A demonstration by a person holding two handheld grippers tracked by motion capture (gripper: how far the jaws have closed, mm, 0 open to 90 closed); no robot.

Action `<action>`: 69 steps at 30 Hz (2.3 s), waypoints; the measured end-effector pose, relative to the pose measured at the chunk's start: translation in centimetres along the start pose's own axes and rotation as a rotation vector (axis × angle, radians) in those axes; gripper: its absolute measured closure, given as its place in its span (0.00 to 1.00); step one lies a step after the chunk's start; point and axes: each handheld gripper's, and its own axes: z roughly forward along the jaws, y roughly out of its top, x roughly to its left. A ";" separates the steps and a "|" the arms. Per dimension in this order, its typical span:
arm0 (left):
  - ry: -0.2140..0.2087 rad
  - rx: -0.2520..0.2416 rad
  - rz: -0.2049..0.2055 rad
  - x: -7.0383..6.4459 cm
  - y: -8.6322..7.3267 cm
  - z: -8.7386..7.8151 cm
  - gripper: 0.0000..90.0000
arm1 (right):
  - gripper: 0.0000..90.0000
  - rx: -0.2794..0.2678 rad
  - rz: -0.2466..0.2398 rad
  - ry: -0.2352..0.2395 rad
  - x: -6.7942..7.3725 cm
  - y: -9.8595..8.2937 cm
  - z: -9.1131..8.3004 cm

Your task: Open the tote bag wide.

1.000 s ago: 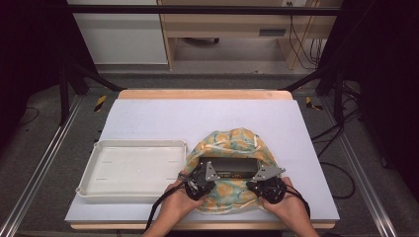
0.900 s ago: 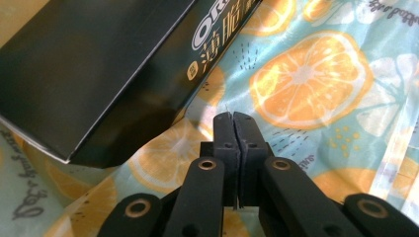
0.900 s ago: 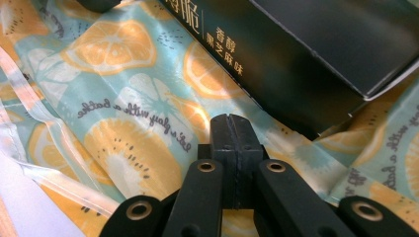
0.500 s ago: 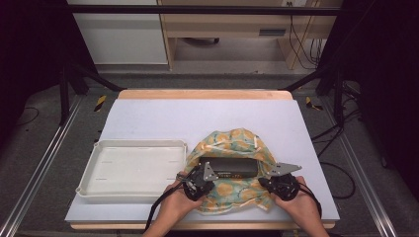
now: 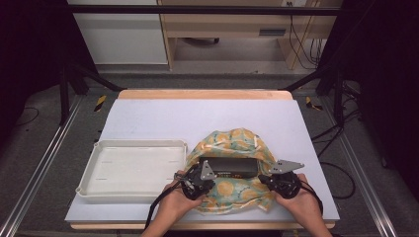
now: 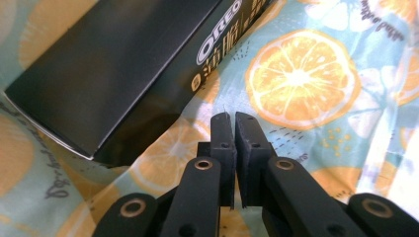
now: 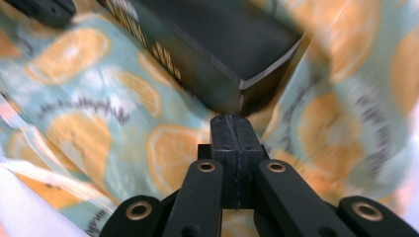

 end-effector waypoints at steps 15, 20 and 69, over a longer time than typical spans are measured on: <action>-0.006 0.039 0.001 0.2 -0.3 0.9 0.98 | 1.00 -0.033 0.006 -0.022 -4.2 5.4 2.5; -0.001 0.041 0.006 0.1 -0.4 0.9 0.98 | 1.00 0.020 0.041 -0.022 -5.4 5.4 4.9; 0.050 -0.097 -0.010 2.3 0.6 -6.4 0.70 | 0.80 0.011 -0.147 0.031 -3.5 8.5 -1.5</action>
